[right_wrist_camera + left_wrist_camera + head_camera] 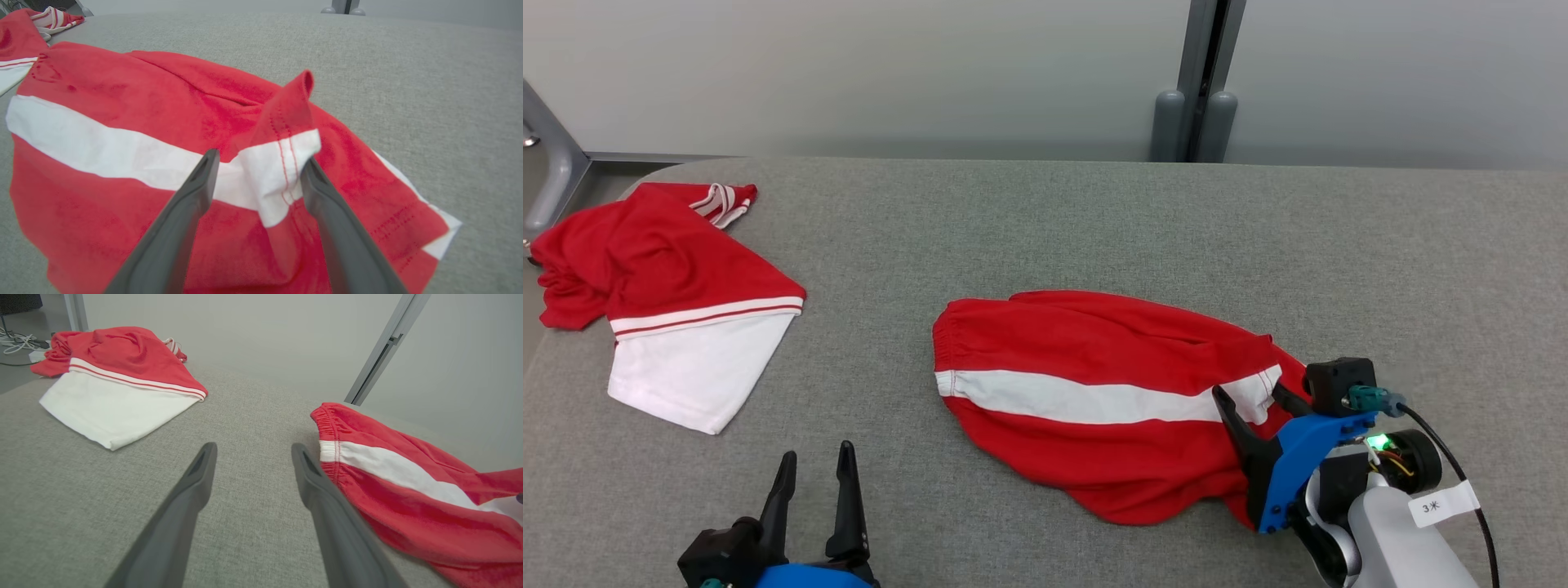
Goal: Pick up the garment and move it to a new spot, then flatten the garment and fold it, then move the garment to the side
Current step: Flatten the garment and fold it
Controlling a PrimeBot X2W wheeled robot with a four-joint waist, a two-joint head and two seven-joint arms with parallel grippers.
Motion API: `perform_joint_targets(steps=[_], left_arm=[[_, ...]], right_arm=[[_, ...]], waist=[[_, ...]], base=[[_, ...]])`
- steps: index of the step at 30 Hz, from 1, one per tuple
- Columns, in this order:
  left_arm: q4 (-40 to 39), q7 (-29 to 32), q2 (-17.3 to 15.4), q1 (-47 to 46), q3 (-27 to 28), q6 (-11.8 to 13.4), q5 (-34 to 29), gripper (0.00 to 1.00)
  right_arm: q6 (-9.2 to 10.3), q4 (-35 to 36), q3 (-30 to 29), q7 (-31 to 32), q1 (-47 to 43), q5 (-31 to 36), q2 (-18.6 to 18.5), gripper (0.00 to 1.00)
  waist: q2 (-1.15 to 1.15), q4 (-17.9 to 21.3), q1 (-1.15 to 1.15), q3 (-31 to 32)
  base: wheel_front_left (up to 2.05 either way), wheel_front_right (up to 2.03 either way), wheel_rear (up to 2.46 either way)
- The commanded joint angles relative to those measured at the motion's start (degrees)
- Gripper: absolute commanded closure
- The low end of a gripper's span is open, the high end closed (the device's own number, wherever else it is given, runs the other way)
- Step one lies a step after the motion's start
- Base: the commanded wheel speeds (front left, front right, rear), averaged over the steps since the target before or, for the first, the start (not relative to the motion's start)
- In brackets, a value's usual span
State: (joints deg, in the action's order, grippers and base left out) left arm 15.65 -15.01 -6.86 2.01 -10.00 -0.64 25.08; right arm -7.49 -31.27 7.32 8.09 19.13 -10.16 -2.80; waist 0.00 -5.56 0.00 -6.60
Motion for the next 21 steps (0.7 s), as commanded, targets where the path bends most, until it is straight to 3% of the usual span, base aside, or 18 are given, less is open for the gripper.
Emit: perform_joint_targets(steps=[1,2,3,4,5,6,14,21], left_arm=[[0.05,-0.25,0.14,-1.14,0.29,-0.39,-0.55,0.00],[0.10,-0.25,0.18,-1.17,0.31,-0.32,-0.59,0.00],[0.25,-0.25,0.26,-1.25,0.35,-0.46,-0.56,0.00],[0.33,-0.25,0.29,-1.28,0.37,-0.56,-0.64,0.00],[0.42,-0.25,0.34,-1.30,0.41,-0.66,-0.65,0.00],[0.52,-0.25,0.37,-1.30,0.47,-0.72,-0.65,0.00],[1.78,0.35,-0.26,-3.38,-0.96,-2.41,-1.02,0.00],[8.40,7.06,-2.27,-11.06,-4.76,-5.43,-0.29,0.00]], right_arm=[[-0.01,0.62,-0.60,0.09,-0.53,0.54,-0.16,0.12],[-0.01,0.87,-0.97,0.15,-0.55,0.76,-0.15,0.33],[-0.01,1.09,-1.72,0.19,-0.54,1.44,-0.18,0.67],[-0.01,1.15,-1.90,0.25,-0.59,1.62,-0.16,0.75],[-0.01,1.15,-2.11,0.31,-0.65,1.67,-0.15,0.96],[-0.01,1.14,-2.26,0.32,-0.71,1.55,-0.16,1.00],[-0.01,1.32,-2.36,-0.29,-0.95,1.11,-0.17,1.00],[-0.01,1.92,-2.39,-0.12,-1.16,2.07,-0.17,1.00]], waist=[[0.00,0.01,0.00,-0.04],[0.00,-0.01,0.00,-0.04],[0.00,-0.06,0.00,0.02],[0.00,-0.10,0.00,0.07],[0.00,-0.13,0.00,0.12],[0.00,-0.14,0.00,0.19],[0.00,0.33,0.00,0.77],[0.00,1.82,0.00,0.70]], base=[[0.00,0.00,0.00],[0.00,0.00,0.00],[0.00,0.00,0.00],[0.00,0.00,0.00],[0.00,0.00,0.00],[0.00,0.00,0.00],[0.00,0.00,0.00],[0.00,0.00,0.00]])
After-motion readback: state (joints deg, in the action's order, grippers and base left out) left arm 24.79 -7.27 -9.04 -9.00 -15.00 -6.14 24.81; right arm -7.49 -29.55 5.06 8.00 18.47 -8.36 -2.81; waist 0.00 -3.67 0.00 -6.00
